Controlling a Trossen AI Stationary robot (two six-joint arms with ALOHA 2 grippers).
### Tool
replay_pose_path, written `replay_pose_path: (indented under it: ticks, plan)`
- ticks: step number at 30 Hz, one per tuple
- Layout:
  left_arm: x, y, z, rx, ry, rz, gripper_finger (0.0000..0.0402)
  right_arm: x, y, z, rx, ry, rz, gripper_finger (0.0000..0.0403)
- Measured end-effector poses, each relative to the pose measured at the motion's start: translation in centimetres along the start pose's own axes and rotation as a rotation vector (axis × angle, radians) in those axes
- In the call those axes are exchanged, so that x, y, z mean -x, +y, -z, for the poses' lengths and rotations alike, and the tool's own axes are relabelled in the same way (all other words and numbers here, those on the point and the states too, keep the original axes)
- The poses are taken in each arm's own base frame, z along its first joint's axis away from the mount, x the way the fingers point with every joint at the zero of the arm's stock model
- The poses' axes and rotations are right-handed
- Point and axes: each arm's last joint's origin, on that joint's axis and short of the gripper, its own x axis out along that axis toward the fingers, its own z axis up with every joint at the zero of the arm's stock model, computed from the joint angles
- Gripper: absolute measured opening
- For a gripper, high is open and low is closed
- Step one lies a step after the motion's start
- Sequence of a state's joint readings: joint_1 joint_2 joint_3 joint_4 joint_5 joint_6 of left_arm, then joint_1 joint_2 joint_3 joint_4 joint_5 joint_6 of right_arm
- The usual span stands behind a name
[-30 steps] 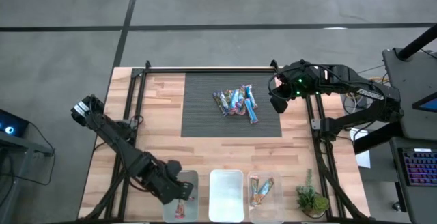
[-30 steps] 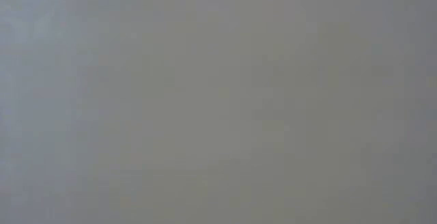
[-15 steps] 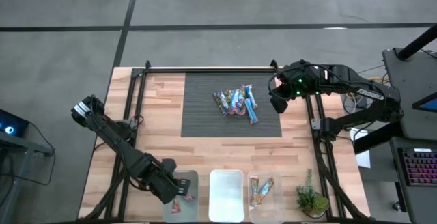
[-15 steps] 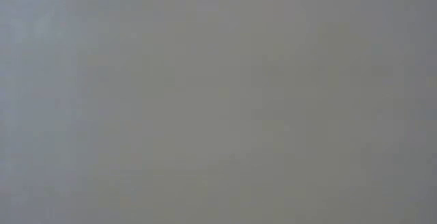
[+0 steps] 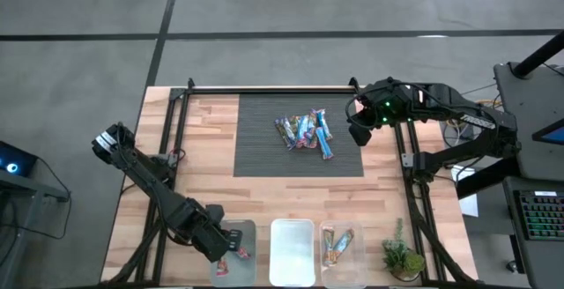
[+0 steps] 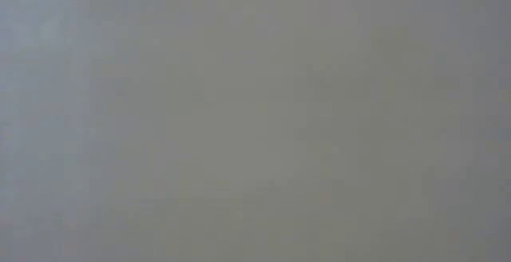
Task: Pick and place Granola Bars by type
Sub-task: Put the red granola bar into the gray bin
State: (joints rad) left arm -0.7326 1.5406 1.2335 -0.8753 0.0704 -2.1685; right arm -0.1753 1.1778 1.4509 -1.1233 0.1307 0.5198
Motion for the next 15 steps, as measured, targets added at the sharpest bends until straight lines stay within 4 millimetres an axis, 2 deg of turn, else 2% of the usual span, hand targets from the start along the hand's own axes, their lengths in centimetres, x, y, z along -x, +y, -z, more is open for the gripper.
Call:
replay_pose_path:
  ticks: [15]
  plan:
    - [0.00,-0.08,0.07,-0.021,0.007,0.009,0.0076,0.00,0.00,0.00,0.000,0.000,0.000,0.0009]
